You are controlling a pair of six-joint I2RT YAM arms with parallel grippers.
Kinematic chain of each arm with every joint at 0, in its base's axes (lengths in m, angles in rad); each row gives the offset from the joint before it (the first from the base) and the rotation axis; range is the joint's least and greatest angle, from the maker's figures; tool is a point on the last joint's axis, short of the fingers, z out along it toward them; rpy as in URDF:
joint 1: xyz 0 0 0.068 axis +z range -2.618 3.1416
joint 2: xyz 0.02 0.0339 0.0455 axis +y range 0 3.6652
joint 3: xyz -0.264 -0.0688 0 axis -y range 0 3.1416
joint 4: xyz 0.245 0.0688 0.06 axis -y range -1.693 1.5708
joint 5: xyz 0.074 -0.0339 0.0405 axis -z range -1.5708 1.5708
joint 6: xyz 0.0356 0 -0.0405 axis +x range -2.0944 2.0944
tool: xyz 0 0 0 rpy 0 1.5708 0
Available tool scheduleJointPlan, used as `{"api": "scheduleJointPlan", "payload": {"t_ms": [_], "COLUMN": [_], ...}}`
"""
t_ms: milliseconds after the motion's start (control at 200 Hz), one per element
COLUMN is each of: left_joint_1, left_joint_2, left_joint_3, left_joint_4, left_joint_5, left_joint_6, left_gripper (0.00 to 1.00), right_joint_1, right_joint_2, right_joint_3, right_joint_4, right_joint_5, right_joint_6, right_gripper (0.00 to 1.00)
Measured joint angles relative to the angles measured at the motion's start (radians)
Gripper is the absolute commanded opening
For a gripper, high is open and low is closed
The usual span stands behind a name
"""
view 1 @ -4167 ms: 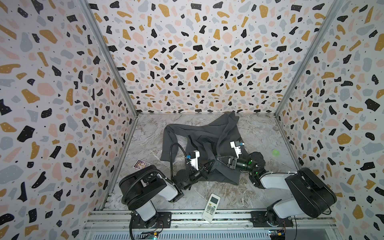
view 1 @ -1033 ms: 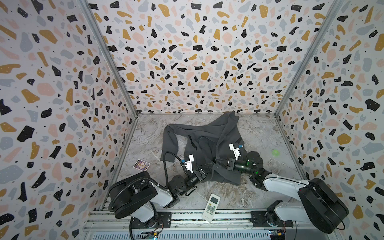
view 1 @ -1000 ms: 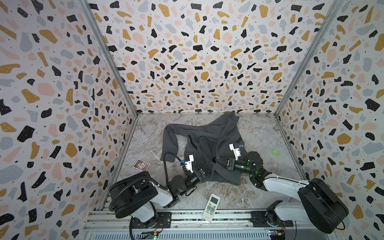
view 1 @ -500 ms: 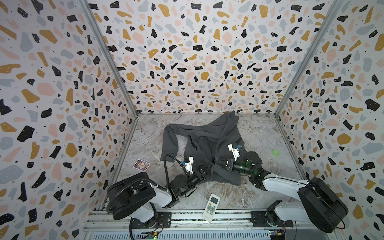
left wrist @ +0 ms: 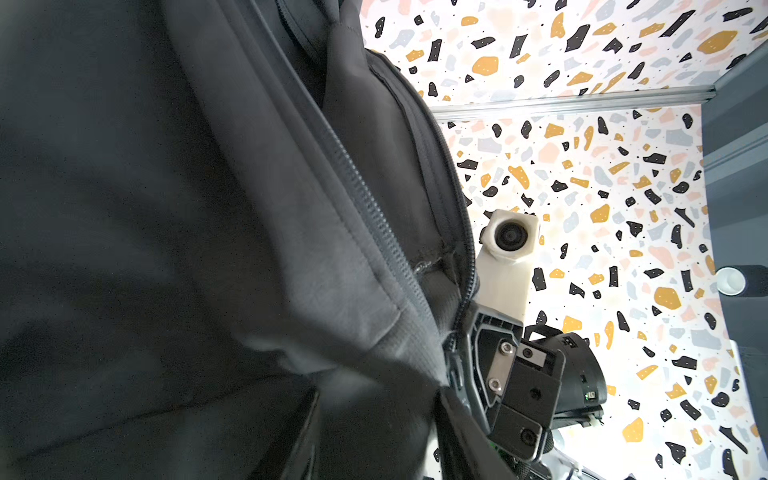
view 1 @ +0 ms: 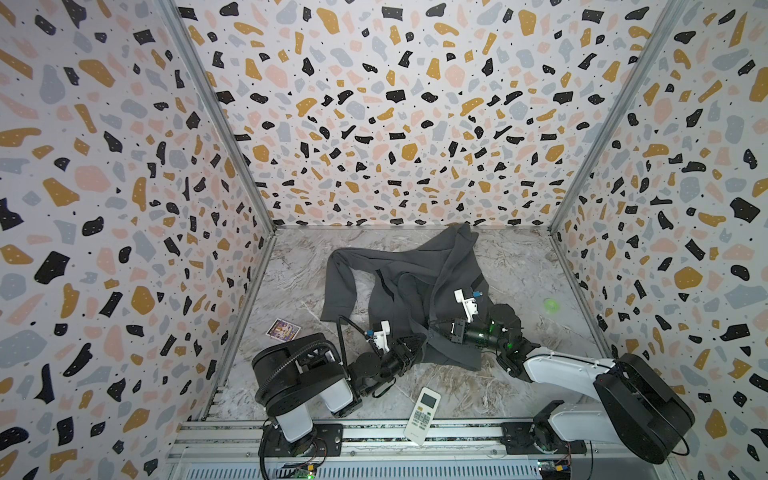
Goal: Zip up the jacket
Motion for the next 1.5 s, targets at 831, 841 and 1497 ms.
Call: {"api": "scheduleJointPlan", "payload": {"t_ms": [831, 841, 1497], "left_joint_1": [-0.001, -0.001, 0.009], "left_joint_2": [0.008, 0.008, -0.089], "left_joint_3": [0.000, 0.000, 0.009], "left_joint_4": [0.002, 0.002, -0.218], "left_joint_5": [0.007, 0.007, 0.058], "left_joint_6": [-0.001, 0.000, 0.186], "left_gripper": [0.00, 0.00, 0.00], "right_joint_1": [0.040, 0.040, 0.036], "right_joint_2": [0.069, 0.069, 0.132], "right_joint_3": [0.005, 0.006, 0.092], "right_joint_4": [0.011, 0.009, -0.171], "right_joint_5": [0.031, 0.031, 0.003], "right_joint_6": [0.006, 0.005, -0.030], "right_gripper": [0.00, 0.00, 0.21]}}
